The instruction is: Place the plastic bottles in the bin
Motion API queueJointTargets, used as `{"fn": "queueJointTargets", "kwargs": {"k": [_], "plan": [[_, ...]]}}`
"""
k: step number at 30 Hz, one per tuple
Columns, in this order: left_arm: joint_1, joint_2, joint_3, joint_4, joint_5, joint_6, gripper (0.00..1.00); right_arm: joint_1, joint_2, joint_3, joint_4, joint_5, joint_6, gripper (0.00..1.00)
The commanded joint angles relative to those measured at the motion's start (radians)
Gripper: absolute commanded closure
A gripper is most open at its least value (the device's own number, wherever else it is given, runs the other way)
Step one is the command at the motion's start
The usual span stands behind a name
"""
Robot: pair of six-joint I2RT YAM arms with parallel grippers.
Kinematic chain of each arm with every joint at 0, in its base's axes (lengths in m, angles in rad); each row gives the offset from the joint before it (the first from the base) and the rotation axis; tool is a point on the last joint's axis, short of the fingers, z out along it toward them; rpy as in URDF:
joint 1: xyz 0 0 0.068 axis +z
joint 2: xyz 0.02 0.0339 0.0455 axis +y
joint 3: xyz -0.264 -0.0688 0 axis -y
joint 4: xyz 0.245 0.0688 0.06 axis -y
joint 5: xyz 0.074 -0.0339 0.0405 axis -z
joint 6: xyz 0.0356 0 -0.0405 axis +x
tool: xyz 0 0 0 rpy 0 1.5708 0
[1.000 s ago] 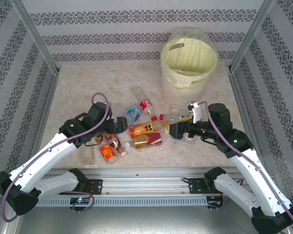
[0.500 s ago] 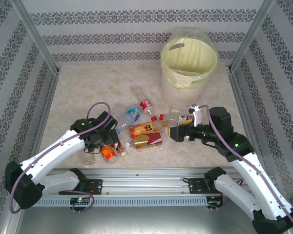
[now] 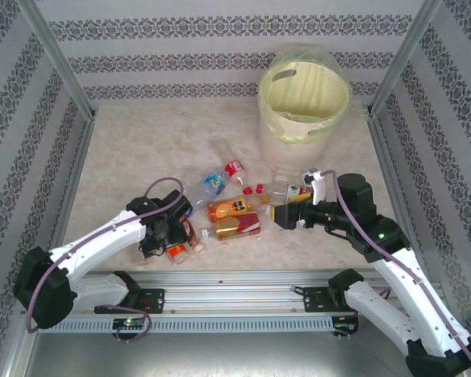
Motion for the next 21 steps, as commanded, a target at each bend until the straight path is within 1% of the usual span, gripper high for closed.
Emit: {"fn": "queueJointTargets", "kwargs": {"k": [1, 9, 18, 21], "plan": [[-0.012, 0.029, -0.029, 0.062, 0.043, -0.026, 0.18, 0.008, -0.005, -0.015, -0.008, 0.016, 0.006, 0.02], [-0.011, 0.098, -0.046, 0.123, 0.07, 0.001, 0.2, 0.008, -0.022, -0.016, -0.04, 0.031, 0.001, 0.02], [-0.011, 0.138, -0.075, 0.168, 0.088, -0.006, 0.19, 0.008, -0.059, -0.027, -0.06, 0.035, 0.003, 0.02], [-0.011, 0.142, -0.077, 0.166, 0.092, -0.006, 0.22, 0.009, -0.063, -0.029, -0.06, 0.036, 0.004, 0.02]]}}
